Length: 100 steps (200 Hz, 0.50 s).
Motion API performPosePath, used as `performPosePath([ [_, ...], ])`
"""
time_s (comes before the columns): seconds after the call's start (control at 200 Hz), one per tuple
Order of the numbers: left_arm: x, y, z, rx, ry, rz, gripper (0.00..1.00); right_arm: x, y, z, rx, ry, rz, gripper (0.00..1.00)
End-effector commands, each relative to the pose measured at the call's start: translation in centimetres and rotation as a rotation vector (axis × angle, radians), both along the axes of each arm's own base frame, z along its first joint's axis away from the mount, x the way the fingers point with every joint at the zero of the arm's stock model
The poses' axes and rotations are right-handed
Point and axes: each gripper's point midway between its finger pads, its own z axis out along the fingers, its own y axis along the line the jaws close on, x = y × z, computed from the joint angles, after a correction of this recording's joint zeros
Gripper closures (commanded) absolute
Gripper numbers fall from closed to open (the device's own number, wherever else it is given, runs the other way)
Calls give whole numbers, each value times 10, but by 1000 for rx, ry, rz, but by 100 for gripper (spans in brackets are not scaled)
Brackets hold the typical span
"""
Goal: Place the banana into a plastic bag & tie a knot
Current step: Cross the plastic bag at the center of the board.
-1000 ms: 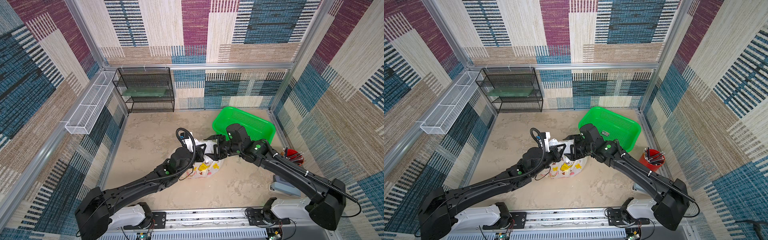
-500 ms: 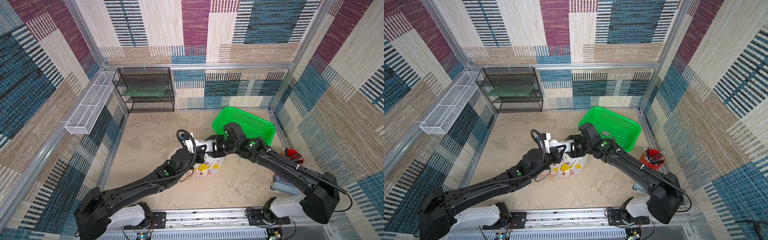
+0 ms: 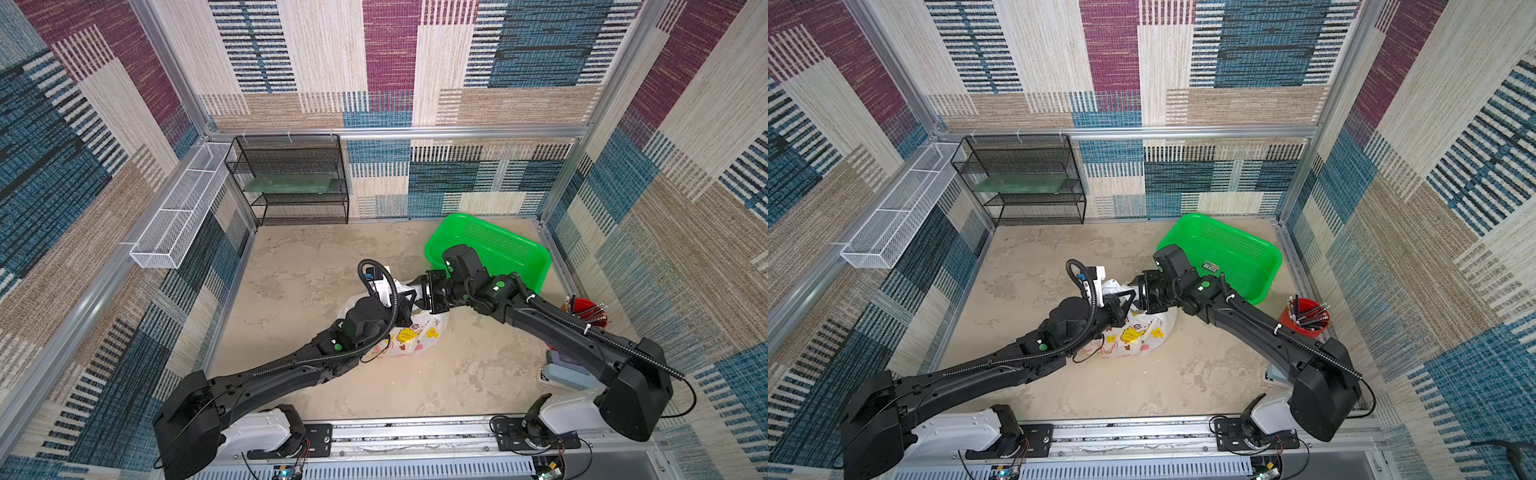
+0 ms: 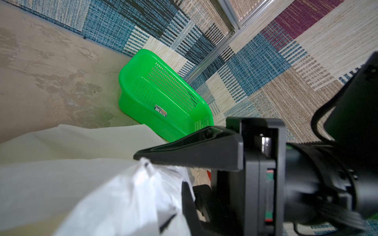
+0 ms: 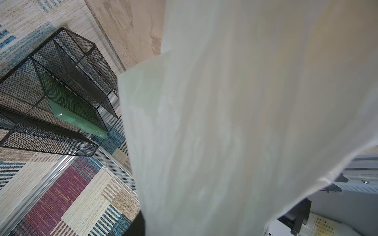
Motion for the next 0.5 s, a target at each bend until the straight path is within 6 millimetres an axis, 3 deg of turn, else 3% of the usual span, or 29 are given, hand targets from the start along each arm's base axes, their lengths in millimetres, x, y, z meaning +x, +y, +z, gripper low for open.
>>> performPosePath([
  [0.0, -3, -6, 11, -13, -40, -26, 100, 7, 2, 5, 87, 116, -118, 67],
  [0.105, -5, -9, 11, -5, -45, -38, 100, 10, 4, 5, 74, 114, -103, 75],
  [0.245, -8, -13, 11, 7, -52, -58, 100, 9, 2, 1, 44, 119, -109, 99],
  [0.381, -14, -18, 10, 52, -36, -92, 100, 18, -5, 4, -10, 58, -111, 100],
  [0.496, -18, -6, 11, 108, 43, -67, 100, 32, -17, 8, -138, -48, -75, 100],
])
